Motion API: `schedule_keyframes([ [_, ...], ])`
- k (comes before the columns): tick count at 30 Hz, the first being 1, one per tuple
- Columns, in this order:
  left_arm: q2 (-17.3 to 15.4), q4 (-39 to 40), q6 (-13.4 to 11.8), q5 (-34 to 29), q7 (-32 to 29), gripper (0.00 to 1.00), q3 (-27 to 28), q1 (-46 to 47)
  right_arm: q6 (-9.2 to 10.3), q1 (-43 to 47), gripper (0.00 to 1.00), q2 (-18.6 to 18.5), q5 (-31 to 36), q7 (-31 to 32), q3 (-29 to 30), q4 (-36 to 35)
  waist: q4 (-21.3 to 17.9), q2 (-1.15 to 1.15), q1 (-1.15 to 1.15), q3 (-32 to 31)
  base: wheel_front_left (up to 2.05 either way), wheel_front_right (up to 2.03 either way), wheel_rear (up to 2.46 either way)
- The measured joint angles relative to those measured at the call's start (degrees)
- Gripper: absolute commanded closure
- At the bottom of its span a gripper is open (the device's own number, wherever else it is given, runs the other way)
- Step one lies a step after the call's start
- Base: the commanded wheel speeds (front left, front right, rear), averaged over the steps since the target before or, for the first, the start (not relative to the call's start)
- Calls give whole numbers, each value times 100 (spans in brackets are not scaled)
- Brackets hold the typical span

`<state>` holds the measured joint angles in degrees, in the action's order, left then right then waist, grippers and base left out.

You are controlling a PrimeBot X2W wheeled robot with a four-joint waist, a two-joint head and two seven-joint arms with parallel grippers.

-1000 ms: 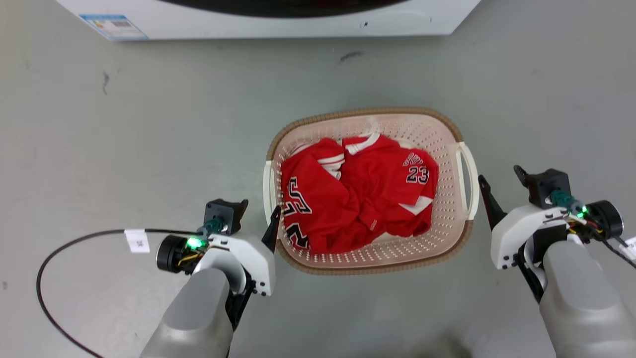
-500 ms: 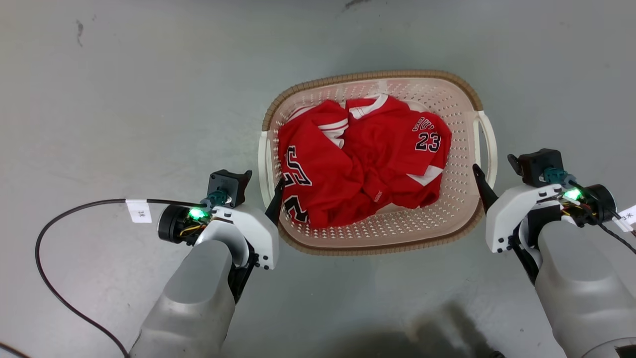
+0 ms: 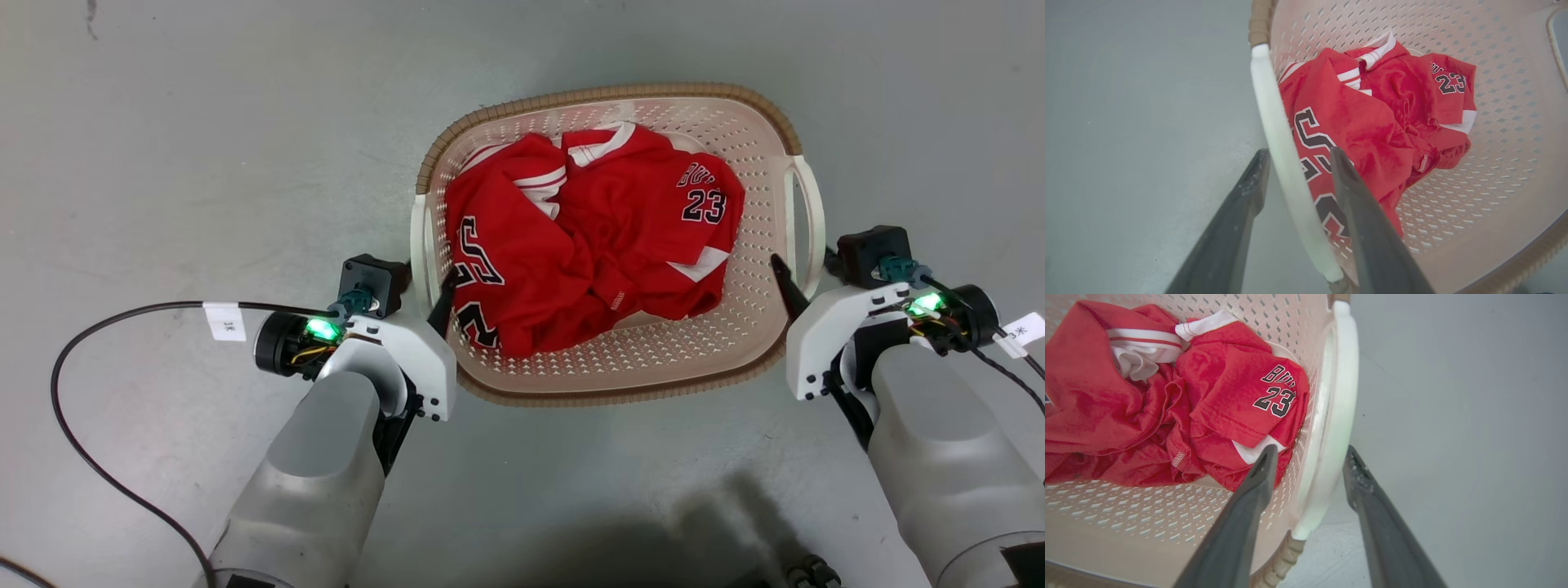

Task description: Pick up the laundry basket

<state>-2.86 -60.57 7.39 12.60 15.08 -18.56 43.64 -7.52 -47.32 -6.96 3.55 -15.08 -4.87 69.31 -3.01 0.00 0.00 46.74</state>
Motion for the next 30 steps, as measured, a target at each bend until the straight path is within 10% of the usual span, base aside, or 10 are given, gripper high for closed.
schedule_keyframes([
  [30, -24, -925, 0, 1670, -641, 100, -1323, -404, 5, 588, 100, 202, -702, 743, -991, 448, 75, 0, -1, -1736, 0, 0, 0],
])
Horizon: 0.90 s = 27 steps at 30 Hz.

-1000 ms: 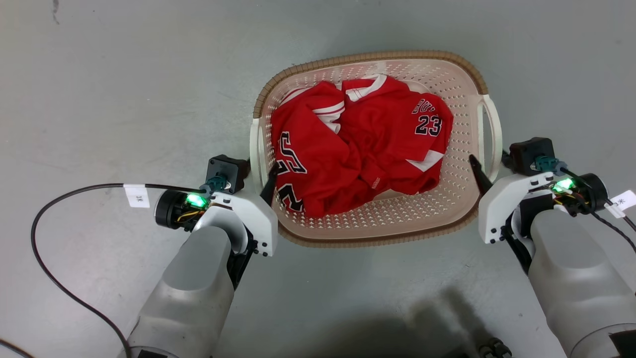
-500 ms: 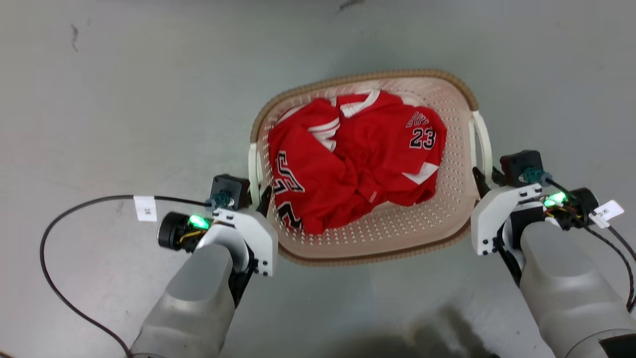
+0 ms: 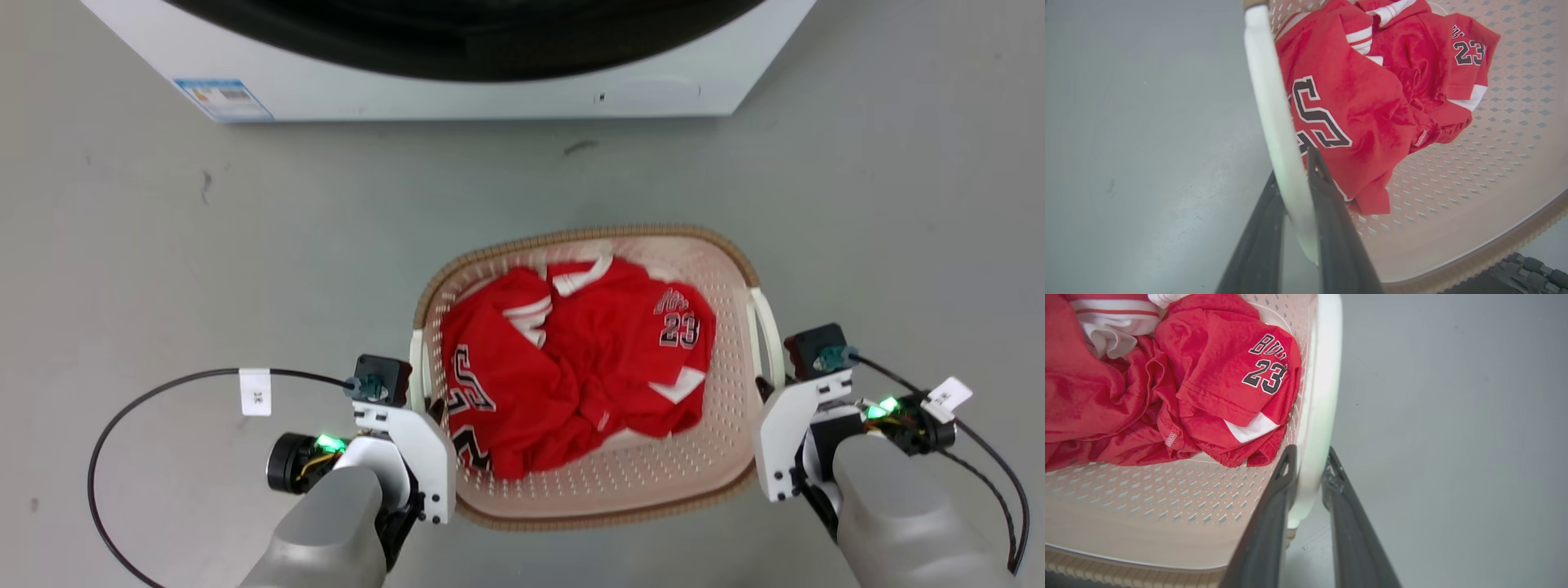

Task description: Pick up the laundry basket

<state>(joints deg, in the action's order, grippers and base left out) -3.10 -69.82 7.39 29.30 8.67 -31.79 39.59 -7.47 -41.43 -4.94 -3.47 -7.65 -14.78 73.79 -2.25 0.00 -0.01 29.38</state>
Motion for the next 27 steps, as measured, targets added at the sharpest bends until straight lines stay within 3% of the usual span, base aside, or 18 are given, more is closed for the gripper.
schedule_keyframes([
  [12, -64, -3, -7, 747, -834, 100, -534, -436, 9, 499, 100, 12, -779, 776, -961, 18, 98, 0, 0, -1106, 0, 0, 0],
  [27, -495, 345, -7, 1751, -2126, 100, -1326, -931, 14, 994, 100, -133, -2383, 2129, -2694, -522, 197, 0, -1, -2332, 0, 0, 0],
])
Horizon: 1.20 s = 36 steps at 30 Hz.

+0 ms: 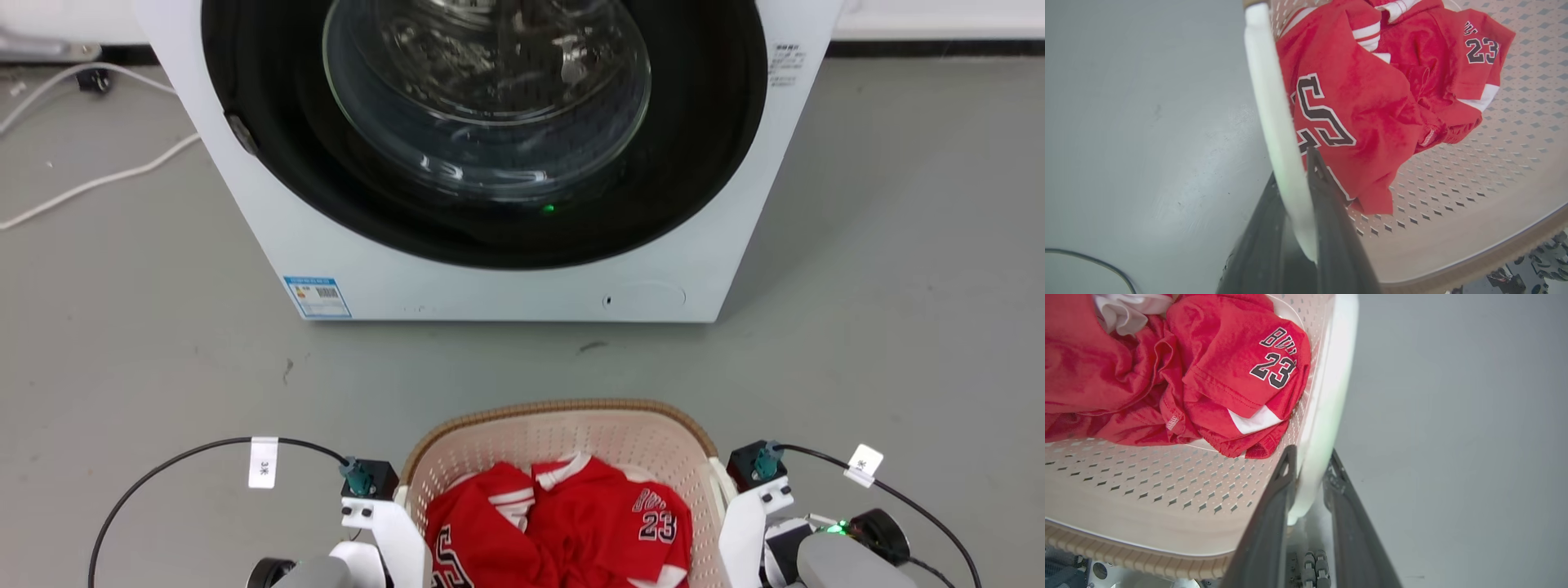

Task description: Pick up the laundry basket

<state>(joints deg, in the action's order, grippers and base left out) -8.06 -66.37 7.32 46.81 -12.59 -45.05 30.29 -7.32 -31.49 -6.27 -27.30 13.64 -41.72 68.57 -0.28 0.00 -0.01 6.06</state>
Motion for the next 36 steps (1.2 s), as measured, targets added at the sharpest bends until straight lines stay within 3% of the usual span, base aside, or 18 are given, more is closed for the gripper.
schedule_keyframes([
  [10, -161, 144, 1, 454, -532, 100, -548, -132, -1, 222, 100, -282, -1143, 388, -989, -342, 66, 0, 0, -612, 0, 0, 0],
  [36, -144, -26, 2, 1088, -749, 100, -1207, -123, -1, 124, 100, -322, -2299, 456, -2093, -124, 40, 0, 1, -794, 0, 0, 0],
])
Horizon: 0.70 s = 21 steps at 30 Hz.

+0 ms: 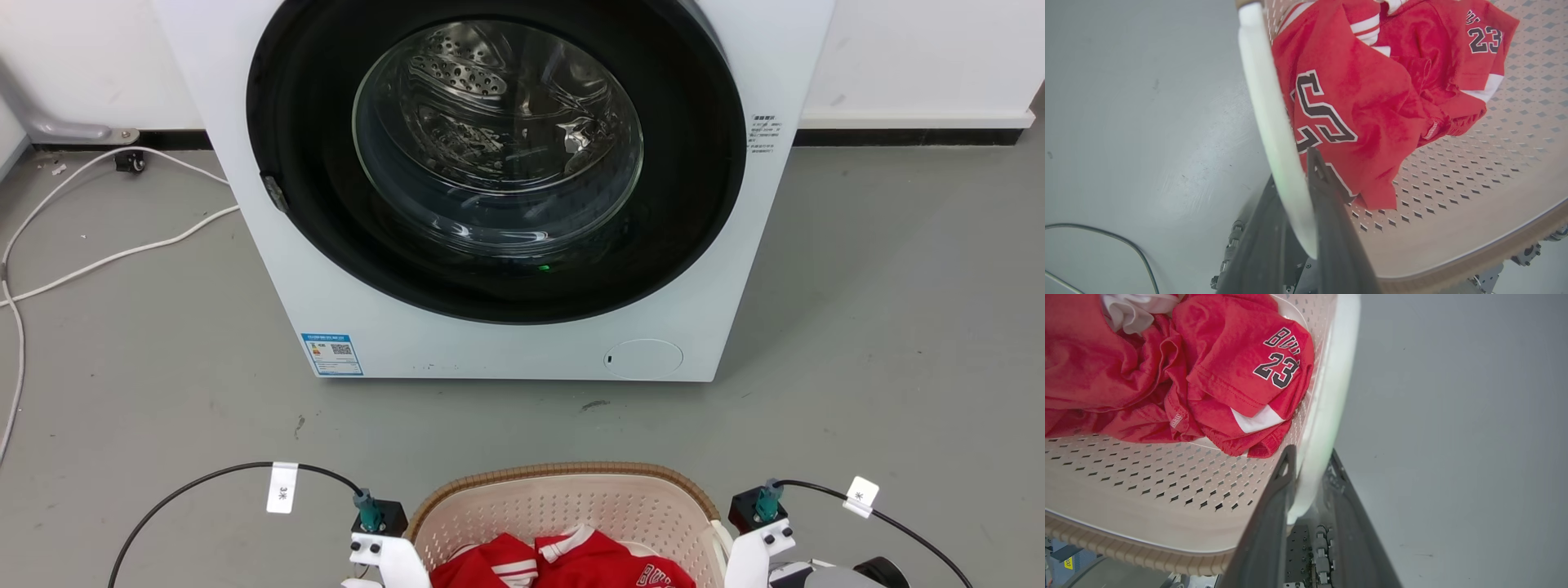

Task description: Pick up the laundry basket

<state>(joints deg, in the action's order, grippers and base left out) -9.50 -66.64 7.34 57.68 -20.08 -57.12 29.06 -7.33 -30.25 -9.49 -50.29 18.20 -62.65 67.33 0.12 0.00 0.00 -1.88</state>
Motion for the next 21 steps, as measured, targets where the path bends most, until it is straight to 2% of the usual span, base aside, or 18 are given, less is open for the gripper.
schedule_keyframes([
  [21, -33, -54, 0, 371, -42, 100, -358, 28, 0, -62, 100, -20, -559, -54, -566, 67, 15, 0, 0, -10, 0, 0, 0],
])
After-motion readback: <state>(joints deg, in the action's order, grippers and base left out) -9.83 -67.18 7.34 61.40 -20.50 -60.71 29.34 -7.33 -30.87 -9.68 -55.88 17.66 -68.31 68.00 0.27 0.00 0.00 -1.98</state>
